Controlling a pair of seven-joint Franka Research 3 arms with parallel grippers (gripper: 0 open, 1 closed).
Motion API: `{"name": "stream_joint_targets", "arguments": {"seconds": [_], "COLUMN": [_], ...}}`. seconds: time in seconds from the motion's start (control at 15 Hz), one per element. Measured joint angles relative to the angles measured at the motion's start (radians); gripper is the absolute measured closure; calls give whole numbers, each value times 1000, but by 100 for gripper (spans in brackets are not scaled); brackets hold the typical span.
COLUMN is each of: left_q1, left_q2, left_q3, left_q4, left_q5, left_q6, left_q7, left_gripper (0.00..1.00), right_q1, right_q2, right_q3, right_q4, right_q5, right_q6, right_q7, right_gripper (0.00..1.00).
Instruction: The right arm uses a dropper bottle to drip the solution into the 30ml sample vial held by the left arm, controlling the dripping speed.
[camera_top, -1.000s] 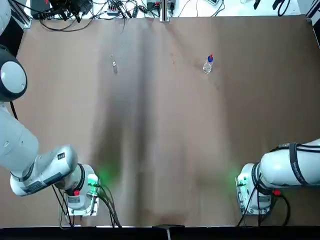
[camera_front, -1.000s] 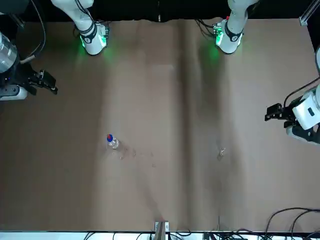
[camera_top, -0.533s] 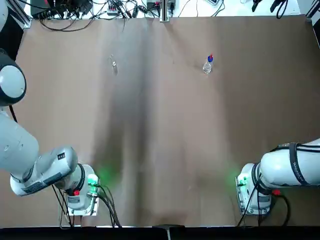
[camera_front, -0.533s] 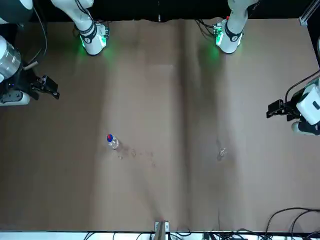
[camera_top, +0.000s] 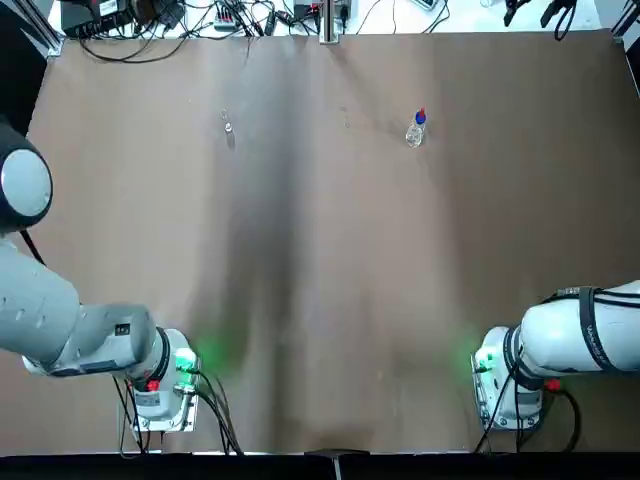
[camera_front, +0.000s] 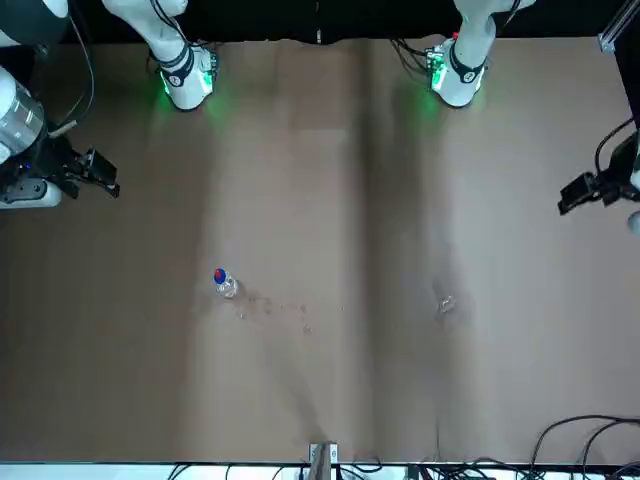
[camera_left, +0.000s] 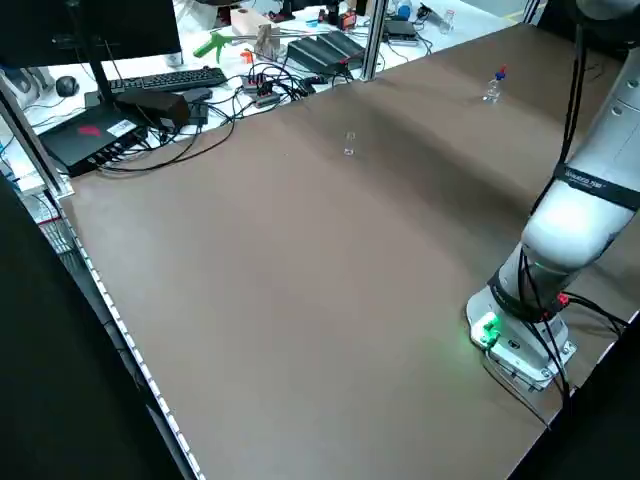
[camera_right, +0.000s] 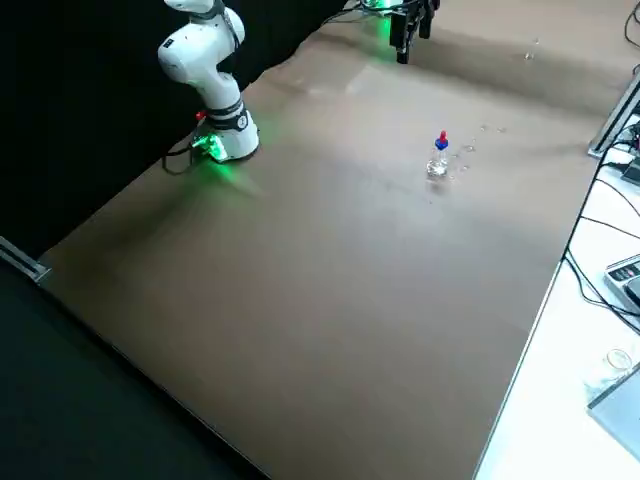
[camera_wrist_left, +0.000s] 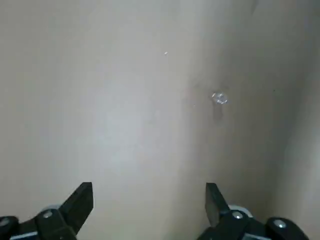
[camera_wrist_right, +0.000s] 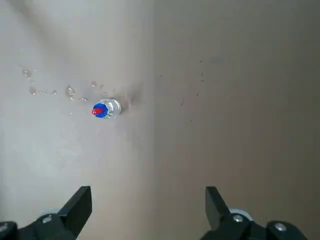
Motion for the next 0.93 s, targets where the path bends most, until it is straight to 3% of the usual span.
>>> {"name": "stream_joint_targets", "arguments": {"seconds": [0.2, 0.33, 0.93], "left_q1": [-113, -147, -176], "left_q2": [-46, -69, -79], "left_q3": [141, 191, 198], "left_q4": [-3, -16, -65], "left_q5": [-5, -11, -45], "left_q6": [-42, -49, -48], "left_q7": [-48, -58, -111], "left_gripper": [1, 1, 1], "right_q1": [7, 14, 6], "right_q2": [0, -1, -1], "right_q3": [5, 6, -5], "right_q4": [-2, -3, -21], "right_q5": [0, 0, -2], "right_q6": [5, 5, -5], "right_q7": [-3, -6, -84], "right_gripper": [0, 0, 0]}}
